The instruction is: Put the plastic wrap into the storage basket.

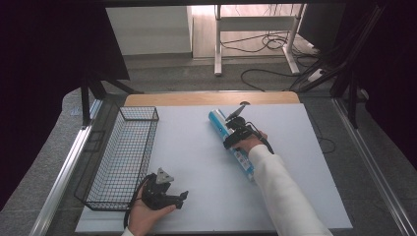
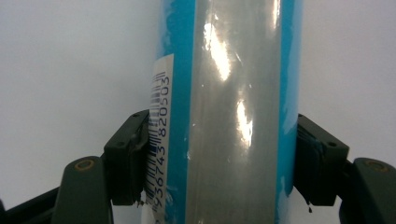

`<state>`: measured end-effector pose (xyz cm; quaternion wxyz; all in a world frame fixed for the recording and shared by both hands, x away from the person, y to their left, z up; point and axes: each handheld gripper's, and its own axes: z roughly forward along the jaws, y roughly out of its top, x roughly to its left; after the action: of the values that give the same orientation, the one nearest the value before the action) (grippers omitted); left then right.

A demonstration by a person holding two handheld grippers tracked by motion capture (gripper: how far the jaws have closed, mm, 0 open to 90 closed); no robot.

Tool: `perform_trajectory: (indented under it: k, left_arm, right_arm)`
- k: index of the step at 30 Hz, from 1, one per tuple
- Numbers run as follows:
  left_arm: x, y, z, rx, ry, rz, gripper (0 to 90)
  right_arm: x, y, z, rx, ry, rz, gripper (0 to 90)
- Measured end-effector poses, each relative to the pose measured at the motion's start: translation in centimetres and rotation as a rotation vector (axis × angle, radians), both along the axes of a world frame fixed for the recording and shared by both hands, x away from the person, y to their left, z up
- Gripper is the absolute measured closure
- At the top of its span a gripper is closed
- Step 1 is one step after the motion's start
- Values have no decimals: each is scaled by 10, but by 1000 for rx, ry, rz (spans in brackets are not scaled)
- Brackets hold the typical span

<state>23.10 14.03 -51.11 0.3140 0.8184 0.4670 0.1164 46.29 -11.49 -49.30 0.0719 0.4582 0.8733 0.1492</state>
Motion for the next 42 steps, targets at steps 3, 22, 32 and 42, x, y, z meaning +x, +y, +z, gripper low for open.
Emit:
perform_trajectory:
  k: [3, 22, 32, 42]
  left_arm:
    - [0, 0, 0, -2, -1, 1, 166]
    - [-1, -5, -3, 9, 5, -12, 167]
    - [-2, -5, -2, 6, 2, -12, 168]
    - [-2, -6, -2, 9, 0, -15, 168]
  right_arm:
    - [1, -1, 1, 16, 12, -12, 312]
    - [-9, -13, 24, 53, -26, 16, 320]
    - [-22, -19, 42, 59, -44, 54, 319]
    - [-34, -23, 54, 75, -60, 94, 320]
